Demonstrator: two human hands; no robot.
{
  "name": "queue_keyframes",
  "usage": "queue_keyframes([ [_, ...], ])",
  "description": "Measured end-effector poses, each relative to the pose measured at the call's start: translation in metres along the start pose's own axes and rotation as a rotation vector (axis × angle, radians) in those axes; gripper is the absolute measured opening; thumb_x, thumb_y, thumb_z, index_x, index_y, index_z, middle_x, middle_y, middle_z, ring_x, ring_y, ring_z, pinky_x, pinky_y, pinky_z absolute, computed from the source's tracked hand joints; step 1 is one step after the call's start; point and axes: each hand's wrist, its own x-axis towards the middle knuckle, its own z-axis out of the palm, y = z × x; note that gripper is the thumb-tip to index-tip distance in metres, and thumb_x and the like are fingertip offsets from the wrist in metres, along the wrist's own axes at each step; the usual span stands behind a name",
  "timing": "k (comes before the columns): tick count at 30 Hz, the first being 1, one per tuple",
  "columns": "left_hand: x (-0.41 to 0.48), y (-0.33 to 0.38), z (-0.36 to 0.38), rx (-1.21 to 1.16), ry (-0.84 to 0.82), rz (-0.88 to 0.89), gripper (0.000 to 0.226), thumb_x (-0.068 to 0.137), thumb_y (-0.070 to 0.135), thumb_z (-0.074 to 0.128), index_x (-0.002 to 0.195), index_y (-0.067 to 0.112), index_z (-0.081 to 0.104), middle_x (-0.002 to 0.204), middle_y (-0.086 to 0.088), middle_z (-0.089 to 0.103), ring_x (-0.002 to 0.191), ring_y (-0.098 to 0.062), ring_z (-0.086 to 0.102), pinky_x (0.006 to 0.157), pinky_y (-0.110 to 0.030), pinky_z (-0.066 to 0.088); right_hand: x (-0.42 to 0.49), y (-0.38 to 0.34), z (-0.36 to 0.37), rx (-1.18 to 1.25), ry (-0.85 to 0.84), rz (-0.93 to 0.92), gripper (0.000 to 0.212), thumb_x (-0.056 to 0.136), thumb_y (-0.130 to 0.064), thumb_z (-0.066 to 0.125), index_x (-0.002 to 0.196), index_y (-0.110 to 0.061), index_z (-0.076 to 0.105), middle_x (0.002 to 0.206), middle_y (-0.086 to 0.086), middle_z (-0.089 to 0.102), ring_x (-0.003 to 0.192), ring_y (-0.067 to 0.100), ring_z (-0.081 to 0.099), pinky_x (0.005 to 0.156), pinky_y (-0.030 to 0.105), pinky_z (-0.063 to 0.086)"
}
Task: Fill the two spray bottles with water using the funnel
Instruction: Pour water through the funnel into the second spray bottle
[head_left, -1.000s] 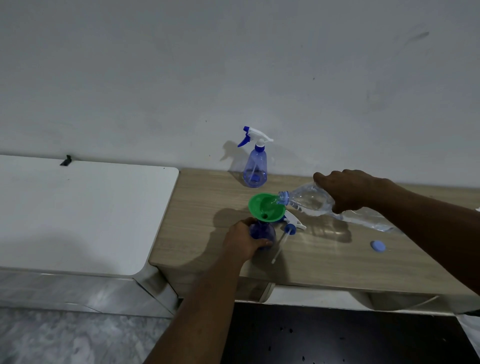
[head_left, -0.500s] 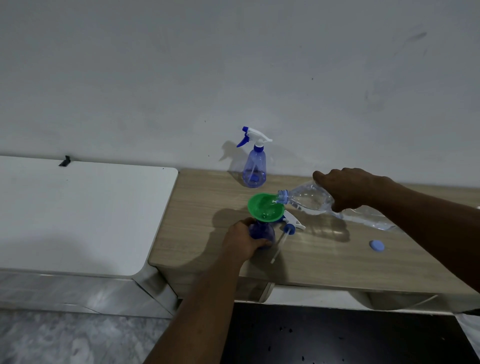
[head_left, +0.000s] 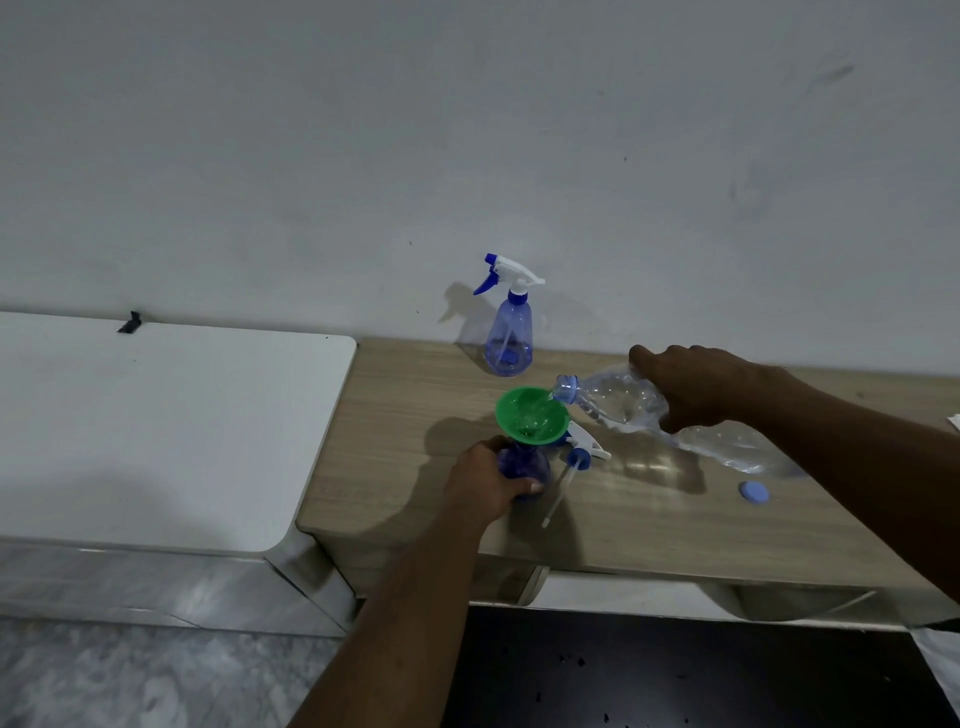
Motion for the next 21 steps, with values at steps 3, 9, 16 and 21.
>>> queue_keyframes([
  [3, -0.001, -0.001, 0.000, -0.018, 0.004, 0.002, 0.074, 0.045, 0.046, 0.094, 0.114, 0.034, 0.069, 0.101, 0.011, 0.074, 0.094, -0.013, 0.069, 0.091, -0.040, 0.056, -0.002, 0.004, 0.012, 0.141, 0.035, 0.002, 0.067, 0.073, -0.030, 0.080, 0.123, -0.018, 0.037, 0.084, -0.002, 0.052, 0.078, 0.026, 0.057, 0.062, 0.034, 0.044],
  [9, 0.001, -0.002, 0.001, -0.036, 0.000, 0.022, 0.076, 0.042, 0.050, 0.091, 0.113, 0.035, 0.069, 0.102, 0.012, 0.074, 0.095, -0.013, 0.069, 0.089, -0.038, 0.057, -0.008, 0.014, 0.036, 0.474, 0.205, 0.049, 0.065, 0.064, -0.028, 0.084, 0.113, -0.016, 0.043, 0.090, 0.003, 0.067, 0.080, 0.027, 0.060, 0.068, 0.037, 0.049],
  [16, 0.000, 0.001, -0.001, -0.032, -0.008, 0.007, 0.067, 0.055, 0.035, 0.095, 0.116, 0.031, 0.068, 0.107, 0.006, 0.072, 0.099, -0.017, 0.067, 0.086, -0.031, 0.053, -0.023, 0.013, 0.050, 0.841, 0.452, 0.143, 0.064, 0.065, -0.027, 0.090, 0.110, -0.018, 0.046, 0.091, -0.004, 0.070, 0.084, 0.017, 0.068, 0.074, 0.038, 0.056],
  [21, -0.001, 0.002, 0.000, -0.003, 0.001, 0.008, 0.071, 0.052, 0.041, 0.094, 0.117, 0.032, 0.067, 0.107, 0.005, 0.072, 0.098, -0.018, 0.067, 0.088, -0.039, 0.056, -0.028, 0.010, 0.059, 1.013, 0.621, 0.281, 0.073, 0.067, -0.029, 0.091, 0.120, -0.013, 0.044, 0.104, 0.000, 0.066, 0.093, 0.018, 0.063, 0.079, 0.030, 0.044],
])
